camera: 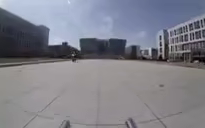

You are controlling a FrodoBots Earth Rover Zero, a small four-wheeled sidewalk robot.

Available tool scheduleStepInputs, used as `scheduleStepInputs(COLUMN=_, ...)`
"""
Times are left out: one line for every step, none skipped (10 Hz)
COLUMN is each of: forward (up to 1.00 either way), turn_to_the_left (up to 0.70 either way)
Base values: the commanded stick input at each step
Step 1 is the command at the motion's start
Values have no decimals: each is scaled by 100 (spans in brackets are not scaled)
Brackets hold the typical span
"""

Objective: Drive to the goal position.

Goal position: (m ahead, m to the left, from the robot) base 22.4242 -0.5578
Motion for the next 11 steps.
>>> scheduleStepInputs(forward=85, turn_to_the_left=0)
scheduleStepInputs(forward=85, turn_to_the_left=0)
scheduleStepInputs(forward=85, turn_to_the_left=0)
scheduleStepInputs(forward=85, turn_to_the_left=0)
scheduleStepInputs(forward=85, turn_to_the_left=0)
scheduleStepInputs(forward=85, turn_to_the_left=0)
scheduleStepInputs(forward=85, turn_to_the_left=0)
scheduleStepInputs(forward=85, turn_to_the_left=0)
scheduleStepInputs(forward=85, turn_to_the_left=0)
scheduleStepInputs(forward=85, turn_to_the_left=0)
scheduleStepInputs(forward=85, turn_to_the_left=0)
